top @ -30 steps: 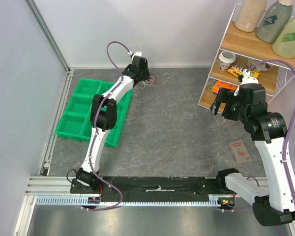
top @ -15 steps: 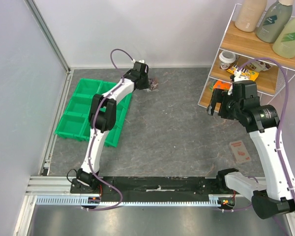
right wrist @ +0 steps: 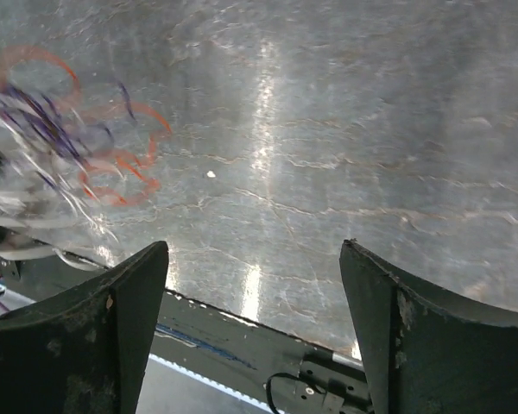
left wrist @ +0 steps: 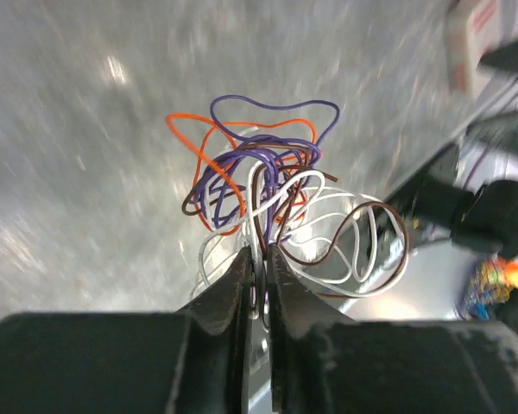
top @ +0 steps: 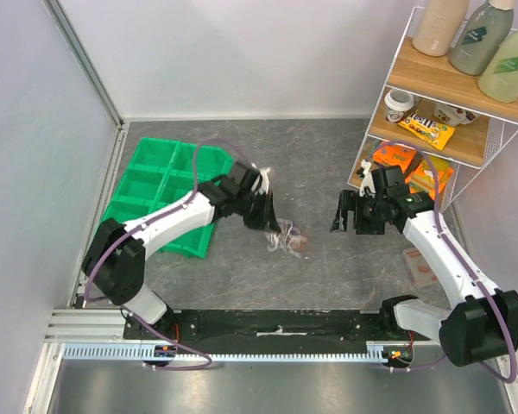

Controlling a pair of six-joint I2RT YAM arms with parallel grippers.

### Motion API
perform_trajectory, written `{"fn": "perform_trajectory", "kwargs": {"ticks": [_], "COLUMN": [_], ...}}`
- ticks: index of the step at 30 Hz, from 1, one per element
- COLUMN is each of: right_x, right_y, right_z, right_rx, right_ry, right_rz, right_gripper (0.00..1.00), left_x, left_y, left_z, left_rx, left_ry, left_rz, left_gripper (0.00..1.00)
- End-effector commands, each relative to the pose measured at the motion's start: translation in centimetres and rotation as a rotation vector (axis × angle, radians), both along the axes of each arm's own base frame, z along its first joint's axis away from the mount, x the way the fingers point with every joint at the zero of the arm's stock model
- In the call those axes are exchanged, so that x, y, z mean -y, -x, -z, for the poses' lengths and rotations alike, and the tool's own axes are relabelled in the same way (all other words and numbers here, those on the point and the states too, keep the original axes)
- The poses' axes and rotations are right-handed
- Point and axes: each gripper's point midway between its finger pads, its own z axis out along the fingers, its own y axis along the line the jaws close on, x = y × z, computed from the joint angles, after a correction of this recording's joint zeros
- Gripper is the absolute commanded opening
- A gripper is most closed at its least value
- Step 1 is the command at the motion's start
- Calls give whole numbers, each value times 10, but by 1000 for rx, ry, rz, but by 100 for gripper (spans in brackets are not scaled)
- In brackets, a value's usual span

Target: Untangle the cables

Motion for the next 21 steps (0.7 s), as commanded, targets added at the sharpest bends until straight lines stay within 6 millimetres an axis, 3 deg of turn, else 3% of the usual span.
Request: {"fn": "perform_trajectory", "kwargs": {"ticks": [1, 5, 7, 9, 12, 14, 21], "right_x": [-29, -34, -44, -54, -74, -88, -121], "right_y": [-12, -2, 5, 11, 22, 33, 60], "right_z": [0, 13, 15, 18, 18, 23, 56], "right_rx": [73, 57, 37, 16, 7, 7, -86], "right_ry": [-103, -114, -142, -158, -192, -211, -207], "right_rz": [-129, -173, -216, -262, -350, -406, -497], "right_gripper": [88, 88, 87, 86, 83, 81, 68], "left_x": [2, 1, 0, -3, -11, -17, -27], "left_y": [61, 65, 65, 66, 71, 77, 93], "left_z": [17, 4, -3, -2, 9, 21, 32], "left_rx": [-162, -126, -111, -118, -155, -179, -230], "left_ry": [48, 97, 109, 86, 29, 8, -6], "left_rz": [71, 27, 25, 16, 5, 3, 12], "left_gripper": [23, 51, 56, 55, 42, 38, 48]}}
